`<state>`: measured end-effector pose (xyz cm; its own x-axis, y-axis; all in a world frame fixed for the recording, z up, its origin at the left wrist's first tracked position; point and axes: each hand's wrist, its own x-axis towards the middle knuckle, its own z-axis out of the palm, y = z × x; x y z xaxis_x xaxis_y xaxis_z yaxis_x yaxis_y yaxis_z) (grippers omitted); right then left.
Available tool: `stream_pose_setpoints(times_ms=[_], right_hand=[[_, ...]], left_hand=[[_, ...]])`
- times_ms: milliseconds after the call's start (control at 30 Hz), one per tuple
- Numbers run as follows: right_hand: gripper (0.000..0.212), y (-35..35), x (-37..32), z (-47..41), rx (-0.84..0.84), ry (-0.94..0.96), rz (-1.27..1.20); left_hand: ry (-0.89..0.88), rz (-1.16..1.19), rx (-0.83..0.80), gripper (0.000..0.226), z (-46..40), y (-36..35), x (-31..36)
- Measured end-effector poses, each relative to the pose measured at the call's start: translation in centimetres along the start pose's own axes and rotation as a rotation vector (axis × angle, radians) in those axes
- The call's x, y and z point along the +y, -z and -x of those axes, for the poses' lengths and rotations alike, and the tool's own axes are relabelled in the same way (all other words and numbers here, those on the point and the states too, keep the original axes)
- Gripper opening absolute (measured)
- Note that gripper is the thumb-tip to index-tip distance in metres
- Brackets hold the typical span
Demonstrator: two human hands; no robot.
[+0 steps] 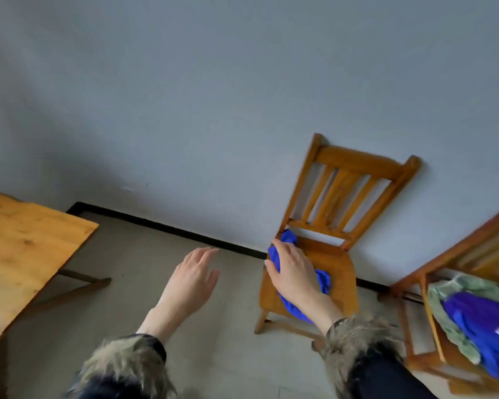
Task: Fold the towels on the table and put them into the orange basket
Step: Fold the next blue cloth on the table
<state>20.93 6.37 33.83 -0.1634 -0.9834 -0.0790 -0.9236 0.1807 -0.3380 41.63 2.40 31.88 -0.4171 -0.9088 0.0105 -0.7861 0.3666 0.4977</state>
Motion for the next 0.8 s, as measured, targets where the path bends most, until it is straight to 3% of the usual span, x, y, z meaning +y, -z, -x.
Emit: stream_pose_setpoints(times_ms=[300,500,633,800], right_hand=[[0.049,-1.2,14.3,-3.6,-0.007,-0.275,-0.097],[0.046,-5.4,21.9,-9.1,-0.239,-0.364,-0.021],[0.045,-9.2,26.6,-12.1,-0.301,-0.434,-0.064],[0.044,-15.2,31.6,-14.6,-0.388,-0.474,-0.087]], left_hand=[[-0.147,0.048,-0.324,0.047,-10.1,-13.3,6.2],[-0.09,-0.017,-0.573,0.045,-18.4,-21.4,6.6],[-0.053,-0.088,-0.675,0.045,-22.1,-26.6,6.2],[-0.169,-0.284,-0.775,0.047,-23.7,-34.0,3.9]])
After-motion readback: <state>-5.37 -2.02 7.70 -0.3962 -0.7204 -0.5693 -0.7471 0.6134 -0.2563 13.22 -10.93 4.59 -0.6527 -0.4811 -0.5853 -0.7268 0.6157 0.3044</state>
